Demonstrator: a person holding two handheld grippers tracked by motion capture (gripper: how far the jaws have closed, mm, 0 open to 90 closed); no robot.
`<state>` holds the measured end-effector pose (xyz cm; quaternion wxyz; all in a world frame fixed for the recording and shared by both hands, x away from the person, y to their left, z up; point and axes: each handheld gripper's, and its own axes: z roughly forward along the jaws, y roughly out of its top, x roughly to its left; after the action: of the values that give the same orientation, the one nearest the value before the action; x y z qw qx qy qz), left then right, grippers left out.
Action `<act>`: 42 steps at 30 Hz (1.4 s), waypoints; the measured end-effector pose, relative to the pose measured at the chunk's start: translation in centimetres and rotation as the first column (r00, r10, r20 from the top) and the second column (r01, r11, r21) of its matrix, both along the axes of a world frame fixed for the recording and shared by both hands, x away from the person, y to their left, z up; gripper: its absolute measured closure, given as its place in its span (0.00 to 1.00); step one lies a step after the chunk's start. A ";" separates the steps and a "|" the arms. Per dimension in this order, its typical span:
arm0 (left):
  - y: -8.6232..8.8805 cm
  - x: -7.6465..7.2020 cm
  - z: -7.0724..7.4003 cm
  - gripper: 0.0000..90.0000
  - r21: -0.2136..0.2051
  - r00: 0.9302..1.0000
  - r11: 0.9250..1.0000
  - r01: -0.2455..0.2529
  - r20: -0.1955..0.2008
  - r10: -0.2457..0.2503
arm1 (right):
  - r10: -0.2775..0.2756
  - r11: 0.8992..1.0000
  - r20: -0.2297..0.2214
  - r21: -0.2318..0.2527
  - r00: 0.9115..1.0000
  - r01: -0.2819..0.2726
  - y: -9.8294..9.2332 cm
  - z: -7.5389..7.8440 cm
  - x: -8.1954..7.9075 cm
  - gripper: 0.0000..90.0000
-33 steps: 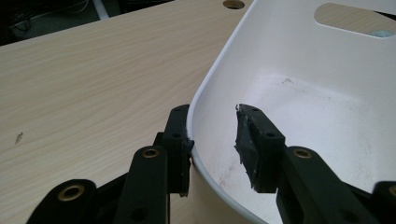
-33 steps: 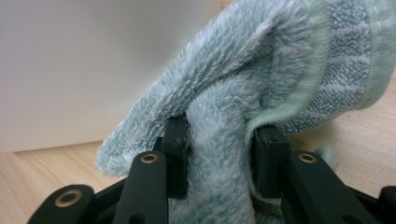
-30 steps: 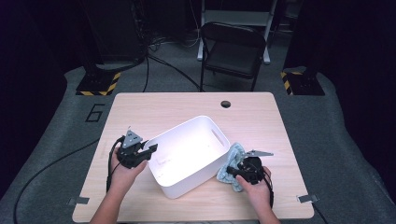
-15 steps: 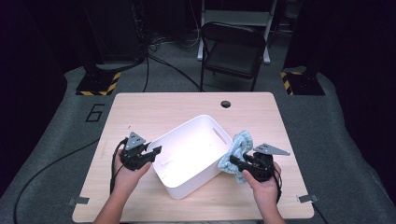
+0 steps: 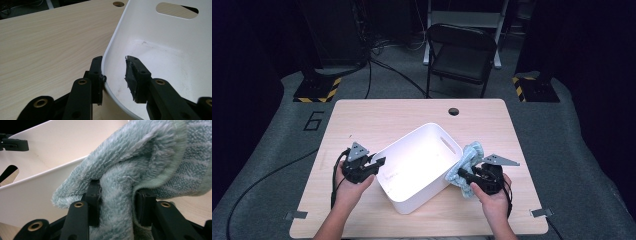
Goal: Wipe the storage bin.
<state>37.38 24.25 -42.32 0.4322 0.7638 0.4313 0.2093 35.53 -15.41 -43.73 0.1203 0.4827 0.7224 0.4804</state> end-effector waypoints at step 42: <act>1.4 0.6 0.9 0.81 -0.036 0.984 0.988 0.151 -0.093 -0.154 | 0.054 0.997 -0.232 -0.039 0.971 -0.065 0.6 -6.3 2.4 0.68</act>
<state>37.95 25.67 -41.45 0.4368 0.7973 0.3949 0.1324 37.90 -14.76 -50.07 0.0321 0.5106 0.7565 0.4074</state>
